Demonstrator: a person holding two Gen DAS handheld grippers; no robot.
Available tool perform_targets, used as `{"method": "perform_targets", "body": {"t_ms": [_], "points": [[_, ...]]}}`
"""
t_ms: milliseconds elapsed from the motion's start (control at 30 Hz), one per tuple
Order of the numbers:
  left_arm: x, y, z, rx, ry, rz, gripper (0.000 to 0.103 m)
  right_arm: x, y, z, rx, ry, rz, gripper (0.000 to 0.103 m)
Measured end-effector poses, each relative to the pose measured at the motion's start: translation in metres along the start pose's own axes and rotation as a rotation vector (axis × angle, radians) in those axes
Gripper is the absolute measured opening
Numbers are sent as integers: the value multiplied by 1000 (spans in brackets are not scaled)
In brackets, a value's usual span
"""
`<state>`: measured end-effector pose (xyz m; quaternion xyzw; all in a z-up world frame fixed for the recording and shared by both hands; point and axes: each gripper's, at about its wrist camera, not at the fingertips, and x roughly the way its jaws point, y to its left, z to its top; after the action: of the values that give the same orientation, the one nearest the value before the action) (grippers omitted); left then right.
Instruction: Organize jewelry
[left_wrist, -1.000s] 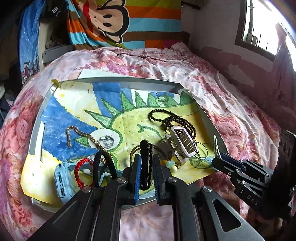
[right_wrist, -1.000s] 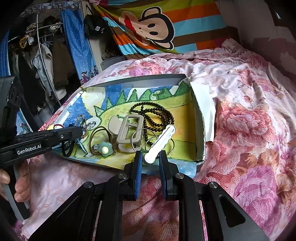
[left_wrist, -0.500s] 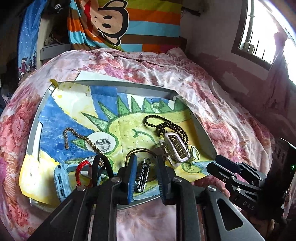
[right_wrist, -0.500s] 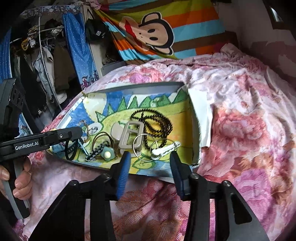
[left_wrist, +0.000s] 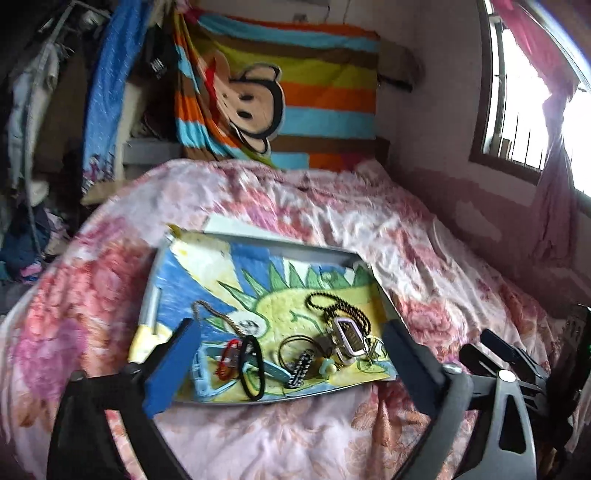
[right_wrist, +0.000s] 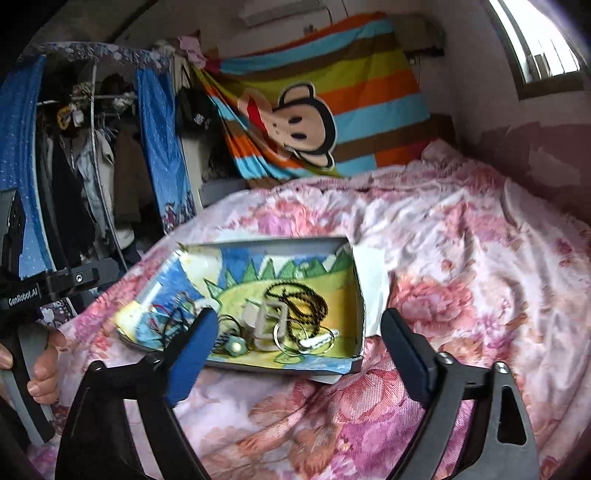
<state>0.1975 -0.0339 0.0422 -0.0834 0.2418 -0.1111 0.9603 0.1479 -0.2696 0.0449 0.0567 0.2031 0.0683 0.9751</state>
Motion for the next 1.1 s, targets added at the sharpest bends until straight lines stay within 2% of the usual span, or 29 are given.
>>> {"method": "perform_targets", "body": {"t_ms": [133,300,633,867,1100], "points": [[-32,2,-11,-13,-56,20,103,-35,12,-2,-10,-68,4,101],[-73,6,-34,-5,-88,56,103,-81,28,-9,-36,-129,4,101],[-147,9,-66,32,-148,116,103,-156,51,-37,-35,-177,13,101],[-180,18,-88,19,-149,150,103,-196,66,-53,-74,-226,-17,101],[-198,22,-111,33,-144,195,103,-217,72,-66,-84,-214,-25,101]]}}
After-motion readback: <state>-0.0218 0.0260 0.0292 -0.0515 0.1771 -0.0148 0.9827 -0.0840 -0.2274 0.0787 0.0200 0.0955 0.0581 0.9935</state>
